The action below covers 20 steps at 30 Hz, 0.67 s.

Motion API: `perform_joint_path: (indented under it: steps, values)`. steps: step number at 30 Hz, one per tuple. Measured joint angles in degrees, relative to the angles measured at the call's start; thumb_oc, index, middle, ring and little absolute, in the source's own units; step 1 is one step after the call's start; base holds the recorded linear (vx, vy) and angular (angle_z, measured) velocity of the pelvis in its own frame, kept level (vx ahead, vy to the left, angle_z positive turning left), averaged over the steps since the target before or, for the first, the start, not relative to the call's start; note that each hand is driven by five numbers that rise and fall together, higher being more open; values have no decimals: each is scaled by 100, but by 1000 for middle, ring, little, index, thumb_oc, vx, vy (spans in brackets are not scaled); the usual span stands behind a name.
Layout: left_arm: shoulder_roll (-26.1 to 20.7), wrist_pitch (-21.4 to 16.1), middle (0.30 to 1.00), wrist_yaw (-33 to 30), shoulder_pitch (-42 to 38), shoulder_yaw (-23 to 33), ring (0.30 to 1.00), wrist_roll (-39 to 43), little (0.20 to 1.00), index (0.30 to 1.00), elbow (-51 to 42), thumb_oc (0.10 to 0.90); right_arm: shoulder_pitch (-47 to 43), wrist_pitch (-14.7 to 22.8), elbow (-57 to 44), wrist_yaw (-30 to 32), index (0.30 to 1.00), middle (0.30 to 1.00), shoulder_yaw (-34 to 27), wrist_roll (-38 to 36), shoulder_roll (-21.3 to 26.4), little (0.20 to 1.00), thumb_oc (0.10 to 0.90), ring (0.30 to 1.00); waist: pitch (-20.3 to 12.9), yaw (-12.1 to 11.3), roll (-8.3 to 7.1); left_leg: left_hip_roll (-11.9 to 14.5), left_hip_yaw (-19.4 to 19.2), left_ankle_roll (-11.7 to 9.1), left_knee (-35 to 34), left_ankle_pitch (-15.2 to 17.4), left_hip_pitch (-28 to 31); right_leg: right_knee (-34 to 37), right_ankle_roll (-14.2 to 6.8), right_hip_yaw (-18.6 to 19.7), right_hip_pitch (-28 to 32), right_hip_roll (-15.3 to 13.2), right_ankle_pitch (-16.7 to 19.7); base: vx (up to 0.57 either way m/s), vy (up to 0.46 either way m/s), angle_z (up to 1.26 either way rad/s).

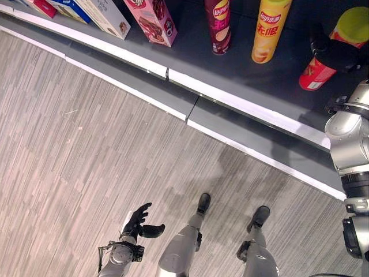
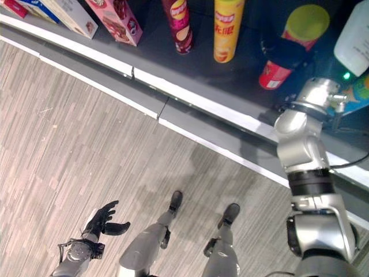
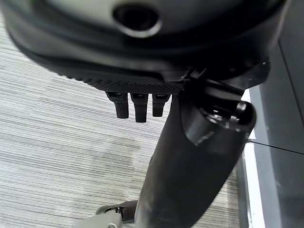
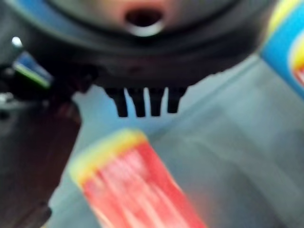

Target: Put the goods on the table back onto the shelves and tidy them up.

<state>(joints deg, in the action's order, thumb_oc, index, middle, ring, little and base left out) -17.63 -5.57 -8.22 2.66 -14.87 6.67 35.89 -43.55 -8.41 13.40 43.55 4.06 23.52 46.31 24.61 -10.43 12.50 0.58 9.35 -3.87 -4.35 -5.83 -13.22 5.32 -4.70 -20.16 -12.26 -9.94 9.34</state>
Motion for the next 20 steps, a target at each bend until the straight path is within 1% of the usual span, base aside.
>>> perform_joint_path:
  steps: [1,2,4,5,6,7,8,9,10,11,12,13,14,15,17,18,19,20]
  values:
    - [0,54,900,0,-16,51,900,-1,900,900,0,800,373,13,-561,-10,900,900,-214,-3,-139,900,800,900,-8,16,-72,19,-12,0,0,0,37,0,0,1,39,-4,0,62,17,-2]
    - [-5,104,900,0,-16,117,900,-1,900,900,16,800,622,97,-901,-5,900,900,-280,-1,-277,900,800,900,-20,68,-167,30,-28,0,-1,0,81,0,0,9,78,1,0,76,17,-7]
    - [-24,236,900,4,-19,280,900,-6,900,900,84,800,1367,342,-1707,-272,900,900,-358,-120,-682,900,800,900,-76,252,-500,56,-124,-1,-3,1,235,0,0,41,194,26,-1,98,28,-12]
    - [-28,261,900,14,-15,346,900,-7,900,900,136,800,1713,477,-1985,-421,900,900,-389,-245,-881,900,800,900,-135,314,-627,61,-160,-2,-10,3,279,0,-1,58,225,32,-3,59,34,-33]
    - [-34,346,900,25,-6,519,900,-9,900,900,321,800,2494,988,-2419,-955,900,900,-454,-868,-1520,900,800,900,-312,417,-985,80,-375,-1,-43,5,443,1,-3,204,289,48,-5,63,25,-46]
    - [-57,360,900,37,15,646,900,-9,900,900,504,800,2967,1140,-2488,-1232,900,900,-306,-1183,-1873,900,800,900,-445,476,-1215,83,-471,-2,-72,6,582,3,-25,313,373,44,-33,64,56,-56]
    - [-96,360,900,64,25,667,900,-12,900,900,574,800,3239,1186,-2488,-1464,900,900,-206,-1479,-1933,900,800,900,-552,568,-1377,85,-554,-6,-75,59,650,4,-68,361,391,44,-67,62,57,-45]
    - [-145,356,900,147,11,687,900,-34,900,900,618,800,3653,1293,-2492,-1884,900,900,-184,-1899,-2009,900,800,900,-657,721,-1519,102,-616,-21,-74,179,723,0,-59,425,396,63,-96,30,51,-34]
    - [-145,359,900,238,-15,848,900,-113,900,900,794,800,4187,1502,-2512,-2385,900,900,-227,-2480,-2269,900,800,900,-741,836,-1648,123,-710,1,-75,201,823,1,-57,479,475,86,-83,0,1,-44]
    - [-166,399,900,277,54,993,900,-128,900,900,923,800,4486,1468,-2453,-2640,900,900,-49,-2818,-2326,900,800,900,-833,863,-1761,137,-807,22,-80,221,895,5,-62,555,538,88,-92,22,27,-51]
    - [-190,433,900,295,59,968,900,-129,900,900,925,800,4543,1441,-2378,-2797,900,900,49,-2953,-2181,900,800,900,-843,888,-1776,142,-896,61,-88,285,926,21,-116,640,529,82,-132,22,27,-49]
    - [-187,428,900,298,54,924,900,-136,900,900,883,800,4536,1442,-2305,-2910,900,900,15,-2997,-2062,900,800,900,-847,914,-1740,134,-907,66,-107,339,894,43,-129,621,477,59,-140,50,51,-19]
    - [-163,410,900,346,71,949,900,-227,900,900,869,800,4580,1462,-2276,-3105,900,900,-79,-3201,-2052,900,800,900,-900,964,-1691,132,-959,13,-81,284,880,8,-109,620,438,54,-108,30,25,1]
    - [-163,414,900,390,112,955,900,-234,900,900,881,800,4676,1463,-2252,-3257,900,900,-82,-3375,-2050,900,800,900,-937,999,-1656,136,-992,24,-80,291,907,5,-111,637,429,64,-82,71,62,-3]
    - [-110,473,900,413,325,992,900,-238,900,900,1070,800,4918,1508,-2260,-3713,900,900,-2,-3665,-2003,900,800,900,-1184,980,-1503,168,-1039,27,-78,295,917,5,-121,647,415,89,-46,105,108,-27]
    - [-1,580,900,485,368,1119,900,-253,900,900,1623,800,5383,1836,-1512,-4526,900,900,360,-4151,-2151,900,800,900,-1293,1111,-1446,231,-1423,72,-80,310,1357,-3,-132,893,719,154,-20,67,72,-99]
    - [45,572,900,659,667,1076,900,-290,900,900,1797,800,5650,1246,-836,-5072,900,900,974,-4225,-1824,900,800,900,-1634,1167,-1419,267,-1646,57,-89,465,1567,4,-142,1086,806,195,-65,10,4,-93]
    - [102,484,900,683,637,1054,900,-312,900,900,1708,800,5935,1069,-701,-5180,900,900,956,-4225,-1664,900,800,900,-1668,1224,-1362,257,-1617,53,-87,484,1546,4,-160,1067,803,172,-78,0,0,-89]
